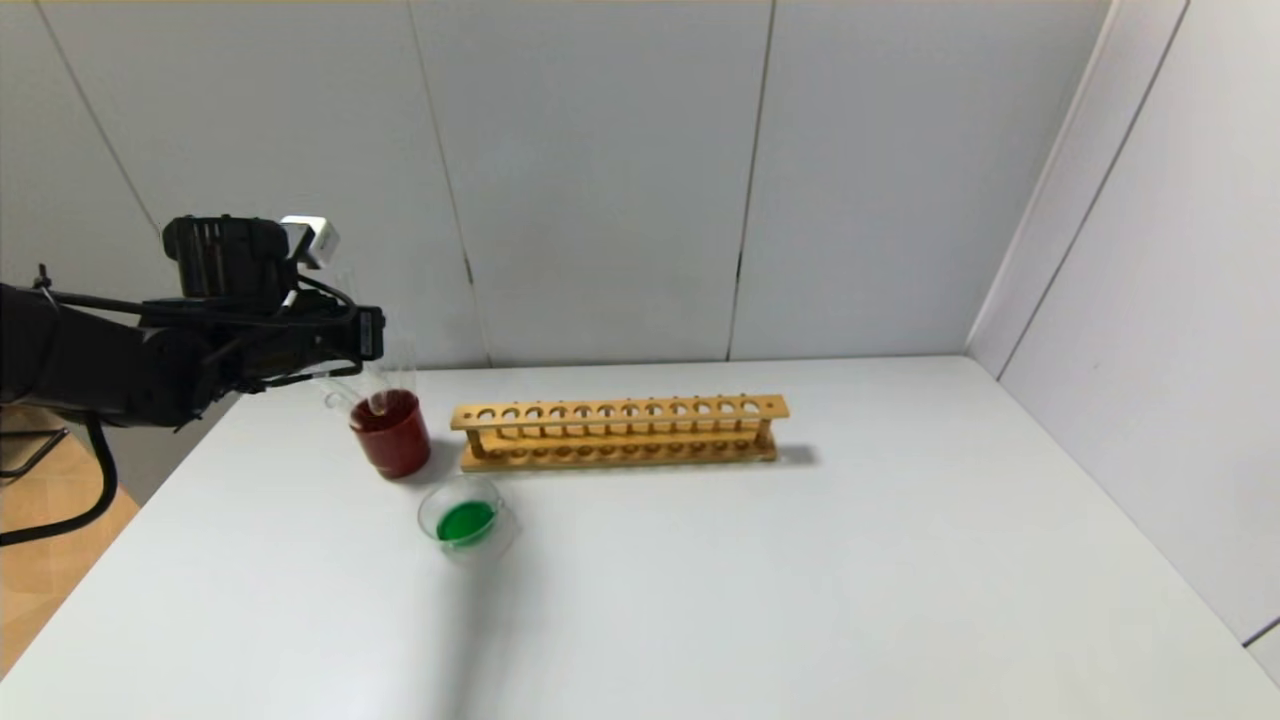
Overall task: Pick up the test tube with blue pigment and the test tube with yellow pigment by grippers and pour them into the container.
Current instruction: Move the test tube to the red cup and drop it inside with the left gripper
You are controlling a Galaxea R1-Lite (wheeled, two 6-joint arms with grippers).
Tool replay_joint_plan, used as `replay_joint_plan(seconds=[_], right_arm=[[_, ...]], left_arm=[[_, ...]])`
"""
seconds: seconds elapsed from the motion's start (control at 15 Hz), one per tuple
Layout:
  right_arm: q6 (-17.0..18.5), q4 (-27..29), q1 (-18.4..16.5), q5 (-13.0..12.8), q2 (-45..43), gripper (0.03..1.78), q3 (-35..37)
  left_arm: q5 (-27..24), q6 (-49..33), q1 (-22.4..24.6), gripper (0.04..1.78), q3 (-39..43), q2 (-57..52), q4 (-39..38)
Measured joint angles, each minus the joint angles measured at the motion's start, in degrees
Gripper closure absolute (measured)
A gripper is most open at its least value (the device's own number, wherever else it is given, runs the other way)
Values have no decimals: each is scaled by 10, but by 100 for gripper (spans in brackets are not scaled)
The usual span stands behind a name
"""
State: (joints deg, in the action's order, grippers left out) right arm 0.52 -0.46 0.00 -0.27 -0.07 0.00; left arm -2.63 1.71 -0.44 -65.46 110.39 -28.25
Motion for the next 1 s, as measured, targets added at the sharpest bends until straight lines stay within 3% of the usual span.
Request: replay_joint_plan(seconds=[1.0], right_arm=[[0, 0, 0, 0, 0, 6, 0]], left_arm=[[-16, 3, -2, 148, 13, 39, -30]])
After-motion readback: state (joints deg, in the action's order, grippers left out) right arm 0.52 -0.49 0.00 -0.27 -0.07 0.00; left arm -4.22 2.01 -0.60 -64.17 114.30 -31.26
